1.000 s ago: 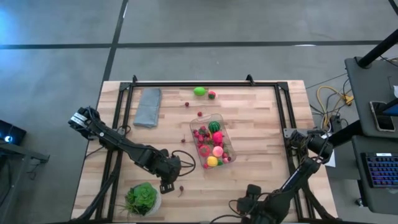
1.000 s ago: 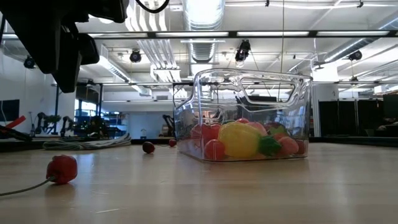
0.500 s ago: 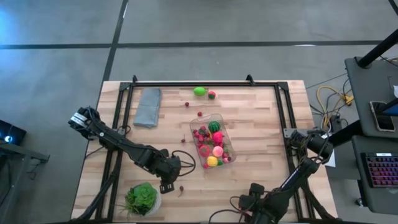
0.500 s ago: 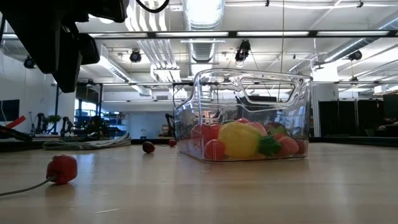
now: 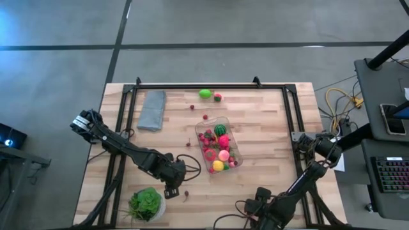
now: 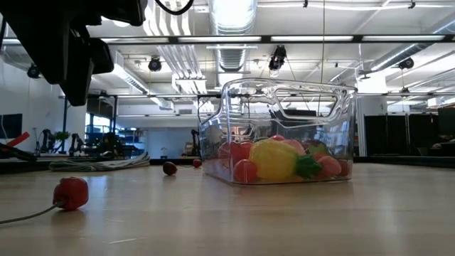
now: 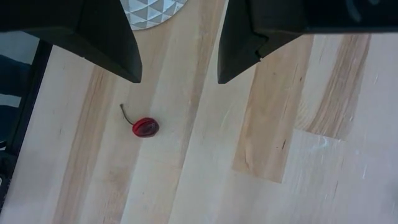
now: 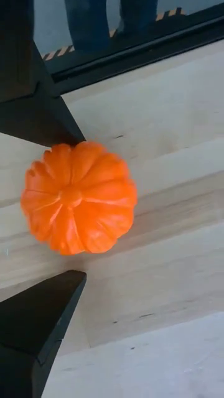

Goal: Pick and placing Produce into tupperware
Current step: Put the orange pumpkin into the transparent bin

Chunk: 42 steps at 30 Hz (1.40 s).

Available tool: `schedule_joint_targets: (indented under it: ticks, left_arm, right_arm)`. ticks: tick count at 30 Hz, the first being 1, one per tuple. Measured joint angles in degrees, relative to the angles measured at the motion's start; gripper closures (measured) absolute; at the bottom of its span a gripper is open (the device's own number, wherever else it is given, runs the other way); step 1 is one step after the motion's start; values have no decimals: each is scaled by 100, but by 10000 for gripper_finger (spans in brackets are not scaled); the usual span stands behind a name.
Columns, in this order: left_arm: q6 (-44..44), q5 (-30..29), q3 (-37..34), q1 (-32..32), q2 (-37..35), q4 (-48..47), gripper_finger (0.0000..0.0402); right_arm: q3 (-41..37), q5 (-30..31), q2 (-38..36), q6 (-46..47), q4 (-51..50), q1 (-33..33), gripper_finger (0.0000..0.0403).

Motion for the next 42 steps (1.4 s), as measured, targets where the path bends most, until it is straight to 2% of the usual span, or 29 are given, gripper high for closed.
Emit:
schedule_joint_targets:
  ticks: [10,19,25,30,35,39,42]
  left_arm:
    - [2,2,0,0,0,1,206]
    - [8,-1,0,0,0,-2,206]
    - [15,1,0,1,0,-3,206]
    - [15,-3,0,2,0,-4,206]
    - [21,-35,0,2,2,2,206]
    - [20,-45,0,2,2,0,206]
    - [15,-145,0,1,2,4,206]
  right_arm:
    - [4,-56,0,28,-41,-205,83]
    - [2,-113,0,-109,-99,-248,156]
    - [0,-62,-156,99,-112,-308,150]
    - [0,717,-652,644,-516,-382,145]
    - [0,1648,-1498,990,-1279,-641,155]
    - [0,2286,-2222,774,-1496,-1100,149]
    - [2,2420,-2616,271,-1358,-1669,142]
